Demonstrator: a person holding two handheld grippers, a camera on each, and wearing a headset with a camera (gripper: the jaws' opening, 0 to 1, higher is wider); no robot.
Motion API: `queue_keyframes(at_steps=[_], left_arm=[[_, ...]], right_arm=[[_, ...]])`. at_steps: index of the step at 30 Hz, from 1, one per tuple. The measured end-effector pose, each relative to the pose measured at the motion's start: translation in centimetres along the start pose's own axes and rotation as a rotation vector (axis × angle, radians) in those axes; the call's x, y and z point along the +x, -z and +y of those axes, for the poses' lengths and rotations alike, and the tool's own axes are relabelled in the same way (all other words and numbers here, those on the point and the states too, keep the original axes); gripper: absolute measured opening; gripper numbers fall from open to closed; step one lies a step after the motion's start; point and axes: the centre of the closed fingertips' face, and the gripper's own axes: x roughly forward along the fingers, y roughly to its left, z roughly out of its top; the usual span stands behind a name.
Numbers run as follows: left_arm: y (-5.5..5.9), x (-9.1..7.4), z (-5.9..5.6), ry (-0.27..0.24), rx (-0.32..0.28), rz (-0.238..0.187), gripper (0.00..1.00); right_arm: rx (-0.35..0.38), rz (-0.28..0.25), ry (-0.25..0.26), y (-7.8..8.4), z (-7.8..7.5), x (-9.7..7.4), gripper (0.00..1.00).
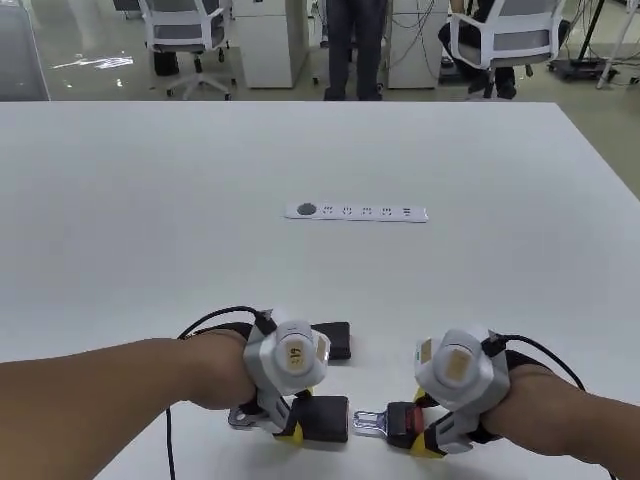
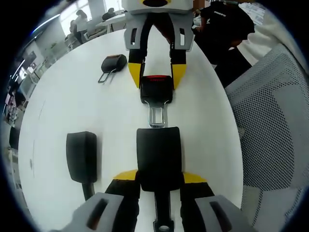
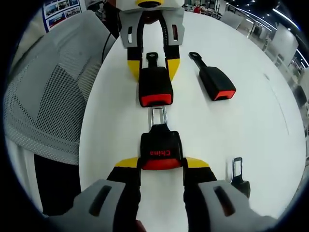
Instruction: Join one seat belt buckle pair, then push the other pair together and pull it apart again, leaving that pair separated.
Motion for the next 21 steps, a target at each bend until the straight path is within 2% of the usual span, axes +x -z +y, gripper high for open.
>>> queue_keyframes(at_steps=[8, 11, 14, 16, 17, 21], left_arm=[[-0.3, -0.1, 0.1, 0.004, 0.007, 0.008, 0.32], [-0.3, -0.1, 0.1, 0.004, 0.007, 0.008, 0.32], [-0.5, -0.2, 0.0, 0.004, 0.012, 0.015, 0.32], [-0.5, -0.2, -0.1, 0.006, 0.014, 0.016, 0.32], [-0.4, -0.2, 0.0, 0.006, 0.012, 0.014, 0.32], [-0.4, -0.3, -0.1, 0.010, 0.005, 0.006, 0.32]], right_arm=[[-0.008, 0.024, 0.002, -0.2, -0.4, 0.3, 0.32], [-0.007, -0.004, -0.004, -1.0, -0.4, 0.3, 0.32], [-0.022, 0.004, 0.001, -1.0, -0.3, 0.8, 0.32], [0.002, -0.026, -0.006, -1.5, -0.3, 0.9, 0.32], [-0.006, -0.018, -0.012, -1.3, -0.4, 0.8, 0.32], [0.003, -0.053, -0.013, -1.3, -0.5, 0.6, 0.32]])
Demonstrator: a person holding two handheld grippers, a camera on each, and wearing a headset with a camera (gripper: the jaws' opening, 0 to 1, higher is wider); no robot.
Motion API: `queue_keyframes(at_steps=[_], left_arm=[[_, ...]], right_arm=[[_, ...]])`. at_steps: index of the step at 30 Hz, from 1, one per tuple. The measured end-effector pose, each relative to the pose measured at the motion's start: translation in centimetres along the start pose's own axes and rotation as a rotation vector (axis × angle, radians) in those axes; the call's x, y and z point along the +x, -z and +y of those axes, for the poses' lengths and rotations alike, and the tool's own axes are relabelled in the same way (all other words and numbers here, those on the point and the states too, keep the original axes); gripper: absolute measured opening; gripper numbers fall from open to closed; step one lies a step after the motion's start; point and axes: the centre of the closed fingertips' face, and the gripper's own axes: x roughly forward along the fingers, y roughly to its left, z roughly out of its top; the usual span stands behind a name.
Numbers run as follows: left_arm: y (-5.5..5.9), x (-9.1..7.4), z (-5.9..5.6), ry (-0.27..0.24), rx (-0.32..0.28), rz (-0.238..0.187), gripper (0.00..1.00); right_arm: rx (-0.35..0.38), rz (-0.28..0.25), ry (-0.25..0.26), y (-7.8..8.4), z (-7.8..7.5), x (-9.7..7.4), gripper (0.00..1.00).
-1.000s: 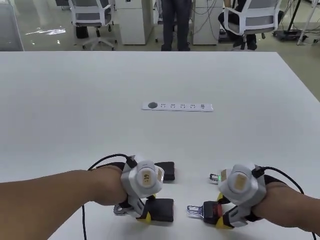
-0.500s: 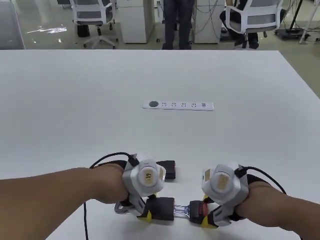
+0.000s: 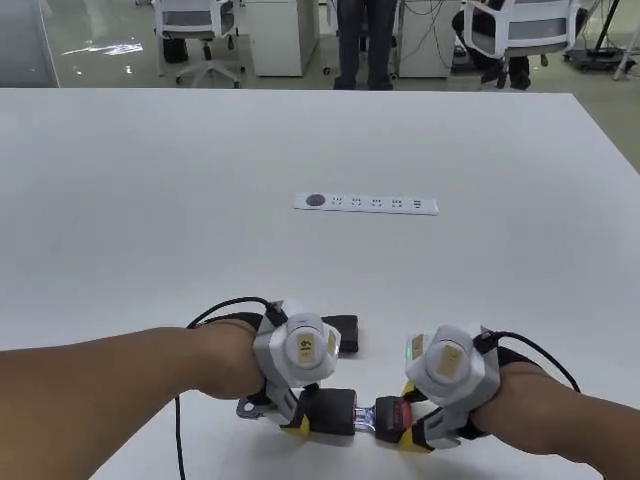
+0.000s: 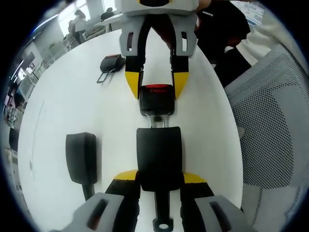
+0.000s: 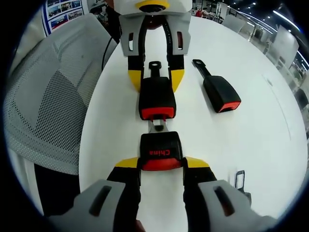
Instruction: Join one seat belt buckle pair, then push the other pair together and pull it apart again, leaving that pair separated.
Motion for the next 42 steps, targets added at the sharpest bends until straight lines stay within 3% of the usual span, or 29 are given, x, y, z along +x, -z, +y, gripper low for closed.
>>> queue_keyframes(at_steps=[6, 19, 30, 34, 39, 42], left_arm=[[-0.1, 0.0, 0.1, 0.010, 0.007, 0.002, 0.31], [0.0, 0.0, -0.1, 0.011, 0.013, -0.009, 0.31], [0.1, 0.0, 0.0, 0.002, 0.015, 0.021, 0.31], [0.3, -0.1, 0.2, 0.004, -0.006, -0.004, 0.31], [0.2, 0.0, 0.2, 0.004, -0.012, 0.008, 0.31], [0.2, -0.1, 0.1, -0.002, -0.030, -0.020, 0.31]], right_arm=[[0.035, -0.029, 0.007, -0.5, 0.0, 0.4, 0.31], [0.009, -0.014, -0.001, -2.0, 0.4, 1.1, 0.30], [0.017, -0.006, 0.009, -1.3, -0.3, 2.8, 0.30], [-0.023, 0.011, 0.001, -1.2, -0.2, 2.7, 0.30], [-0.026, 0.009, -0.005, -1.4, 0.0, 2.5, 0.30], [-0.026, -0.001, -0.002, -1.4, 0.2, 2.4, 0.30]])
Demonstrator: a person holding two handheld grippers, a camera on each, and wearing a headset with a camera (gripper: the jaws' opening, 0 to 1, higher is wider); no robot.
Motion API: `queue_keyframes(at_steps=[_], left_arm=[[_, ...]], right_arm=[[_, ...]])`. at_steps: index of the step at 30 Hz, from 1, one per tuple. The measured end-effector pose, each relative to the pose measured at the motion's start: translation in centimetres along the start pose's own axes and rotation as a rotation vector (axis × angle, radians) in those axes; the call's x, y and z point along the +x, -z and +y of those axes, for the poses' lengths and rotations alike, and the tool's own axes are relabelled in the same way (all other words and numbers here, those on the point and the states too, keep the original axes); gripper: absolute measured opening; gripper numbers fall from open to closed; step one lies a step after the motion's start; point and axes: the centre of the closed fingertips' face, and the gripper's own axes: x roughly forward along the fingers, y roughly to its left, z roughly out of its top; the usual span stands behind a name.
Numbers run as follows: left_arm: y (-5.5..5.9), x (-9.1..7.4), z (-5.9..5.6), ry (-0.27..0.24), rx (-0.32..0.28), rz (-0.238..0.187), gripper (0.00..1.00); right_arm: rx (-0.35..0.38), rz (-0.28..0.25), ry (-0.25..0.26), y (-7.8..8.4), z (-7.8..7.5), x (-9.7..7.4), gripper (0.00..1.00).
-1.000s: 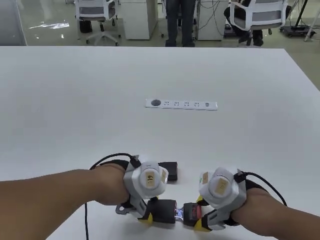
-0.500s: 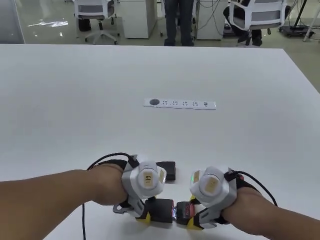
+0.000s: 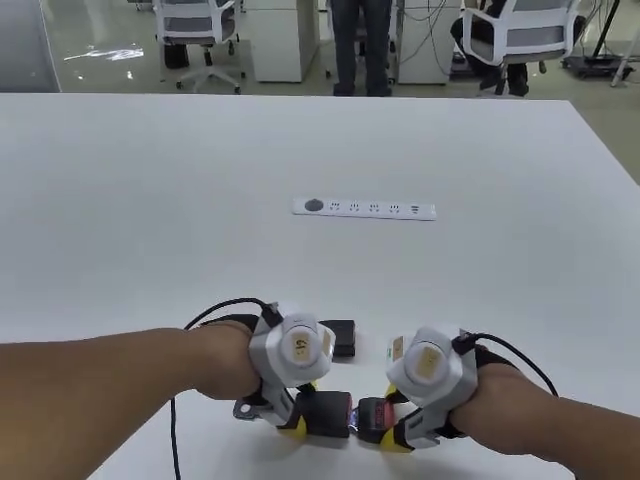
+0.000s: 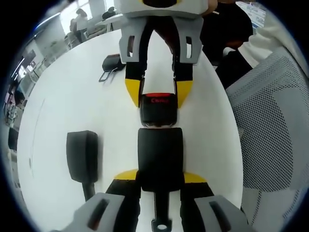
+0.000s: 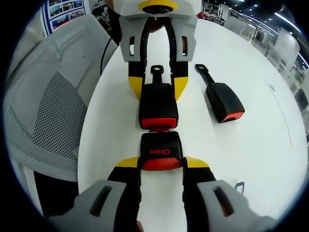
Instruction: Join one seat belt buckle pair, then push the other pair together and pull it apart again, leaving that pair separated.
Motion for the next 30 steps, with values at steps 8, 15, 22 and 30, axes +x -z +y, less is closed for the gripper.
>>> queue_keyframes(at_steps=[8, 15, 22, 30], left_arm=[[-0.05, 0.10, 0.08, -0.002, -0.009, -0.005, 0.31], [0.03, 0.12, 0.02, -0.005, -0.015, -0.003, 0.31], [-0.05, 0.15, -0.10, -0.010, -0.021, -0.001, 0.31], [0.06, 0.06, -0.02, -0.028, -0.036, 0.015, 0.32]], right_arm=[[0.017, -0.023, 0.007, -0.20, 0.27, -0.61, 0.30], [0.022, -0.029, 0.012, -0.32, 0.34, -0.59, 0.30], [0.029, -0.032, 0.017, -0.40, 0.52, -0.94, 0.31], [0.045, -0.030, 0.024, -0.32, 0.36, -1.03, 0.32]])
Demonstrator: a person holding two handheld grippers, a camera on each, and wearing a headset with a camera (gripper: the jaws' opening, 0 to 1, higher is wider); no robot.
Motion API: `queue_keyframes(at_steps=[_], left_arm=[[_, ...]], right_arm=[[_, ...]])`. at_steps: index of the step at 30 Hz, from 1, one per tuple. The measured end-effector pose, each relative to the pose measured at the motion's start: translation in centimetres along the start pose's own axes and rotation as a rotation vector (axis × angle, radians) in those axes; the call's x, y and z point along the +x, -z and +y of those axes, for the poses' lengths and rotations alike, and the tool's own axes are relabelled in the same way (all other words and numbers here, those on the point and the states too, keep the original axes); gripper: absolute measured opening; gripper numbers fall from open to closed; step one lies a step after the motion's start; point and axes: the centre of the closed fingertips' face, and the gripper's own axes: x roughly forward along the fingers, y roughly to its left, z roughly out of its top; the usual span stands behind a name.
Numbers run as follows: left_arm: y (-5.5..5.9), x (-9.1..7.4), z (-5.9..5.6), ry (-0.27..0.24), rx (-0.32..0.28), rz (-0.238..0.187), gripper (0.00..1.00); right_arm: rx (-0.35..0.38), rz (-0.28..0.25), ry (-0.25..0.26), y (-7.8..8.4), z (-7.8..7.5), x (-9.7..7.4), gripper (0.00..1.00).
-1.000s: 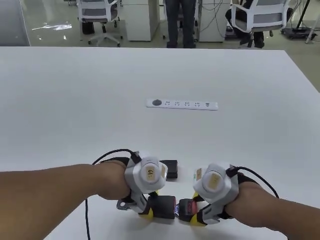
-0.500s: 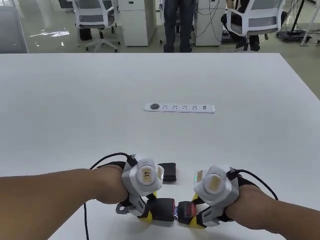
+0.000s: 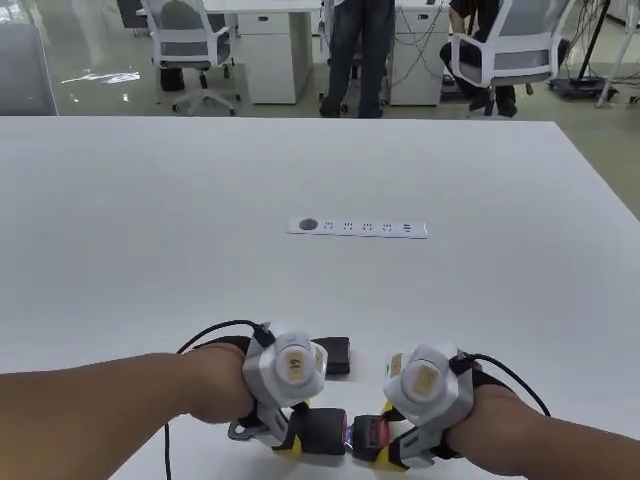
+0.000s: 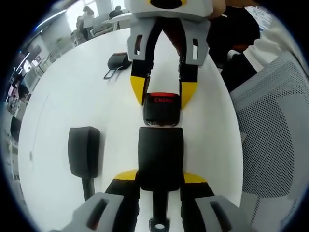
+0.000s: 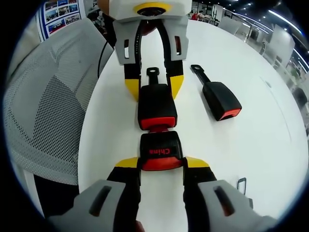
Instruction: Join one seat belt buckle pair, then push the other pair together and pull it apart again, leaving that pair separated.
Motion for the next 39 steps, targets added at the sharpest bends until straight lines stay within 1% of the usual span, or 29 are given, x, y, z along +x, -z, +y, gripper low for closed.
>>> queue_keyframes(at_steps=[1, 6, 10, 11, 12, 14, 16, 18, 19, 20, 21, 22, 24, 26, 27, 28, 30, 31, 32, 33, 34, 35, 37, 38, 39], left_arm=[[0.0, 0.0, 0.2, 0.000, -0.002, 0.002, 0.32], [0.0, 0.0, 0.1, 0.004, -0.006, 0.020, 0.33], [0.2, -0.1, 0.1, 0.008, 0.002, 0.035, 0.35], [0.1, -0.3, 0.1, 0.006, 0.003, 0.031, 0.35], [-0.4, -0.7, 0.1, 0.005, 0.001, 0.010, 0.34], [-0.8, -0.9, 0.5, -0.002, -0.013, -0.015, 0.34], [-1.0, -1.5, 0.9, -0.007, -0.013, -0.015, 0.37], [-1.4, -2.2, 0.7, 0.002, 0.001, -0.016, 0.38], [-1.0, -1.6, 0.9, 0.006, 0.002, -0.016, 0.38], [-1.0, -1.6, 1.0, 0.010, 0.002, -0.015, 0.38], [-1.1, -1.8, 1.0, 0.010, 0.002, -0.018, 0.37], [-1.3, -2.0, 1.1, 0.011, 0.001, -0.024, 0.37], [-1.6, -2.4, 2.2, 0.007, -0.017, -0.047, 0.37], [-2.2, -3.1, 2.7, -0.004, -0.020, -0.059, 0.37], [-2.3, -3.4, 3.2, -0.012, -0.026, -0.063, 0.37], [-2.3, -3.5, 3.6, -0.016, -0.030, -0.063, 0.37], [-2.3, -3.6, 4.5, -0.024, -0.038, -0.060, 0.37], [-2.3, -3.6, 5.0, -0.027, -0.039, -0.059, 0.37], [-2.4, -3.6, 5.3, -0.031, -0.039, -0.059, 0.37], [-2.3, -3.6, 5.8, -0.035, -0.040, -0.060, 0.37], [-2.5, -3.6, 6.3, -0.039, -0.044, -0.065, 0.37], [-2.5, -3.5, 6.7, -0.042, -0.052, -0.066, 0.37], [-2.4, -3.3, 7.6, -0.049, -0.060, -0.056, 0.37], [-2.5, -3.3, 8.2, -0.055, -0.063, -0.054, 0.37], [-2.3, -3.4, 9.1, -0.056, -0.073, -0.057, 0.37]], right_arm=[[0.011, -0.004, 0.001, -0.1, 0.0, 0.0, 0.32], [0.003, 0.014, 0.004, -0.2, -0.1, 0.1, 0.33], [0.036, 0.015, 0.013, -0.2, -0.3, 0.0, 0.33], [0.039, 0.011, 0.018, -0.3, -0.3, -0.1, 0.33], [0.039, 0.009, 0.022, -0.3, -0.2, -0.3, 0.33], [0.033, -0.007, 0.027, -0.5, -0.3, -0.5, 0.33], [0.027, -0.021, 0.029, -0.7, -0.2, -0.9, 0.33], [0.029, -0.033, 0.035, -1.0, -0.4, -1.8, 0.34], [0.024, -0.038, 0.036, -1.0, -0.6, -2.2, 0.34], [0.022, -0.040, 0.033, -0.9, -0.6, -2.2, 0.34], [0.018, -0.042, 0.029, -0.9, -0.6, -2.4, 0.33], [0.014, -0.042, 0.029, -0.8, -0.9, -2.6, 0.33], [0.015, -0.046, 0.025, -0.7, -1.3, -3.2, 0.33], [0.017, -0.054, 0.034, -0.6, -1.9, -3.7, 0.32], [0.021, -0.057, 0.039, -0.6, -2.3, -3.9, 0.32], [0.024, -0.058, 0.050, -0.2, -3.2, -4.3, 0.32], [0.029, -0.056, 0.062, 0.1, -4.0, -5.0, 0.32], [0.036, -0.054, 0.073, 0.5, -4.7, -5.5, 0.31], [0.038, -0.053, 0.082, 0.7, -5.0, -5.6, 0.31], [0.042, -0.049, 0.088, 1.1, -5.6, -5.9, 0.31], [0.043, -0.048, 0.090, 1.2, -5.7, -6.2, 0.31], [0.044, -0.042, 0.096, 1.6, -6.3, -6.6, 0.31], [0.044, -0.027, 0.105, 2.5, -7.1, -7.1, 0.31], [0.045, -0.020, 0.108, 3.0, -7.5, -7.2, 0.31], [0.044, -0.009, 0.115, 3.6, -8.1, -7.5, 0.31]])
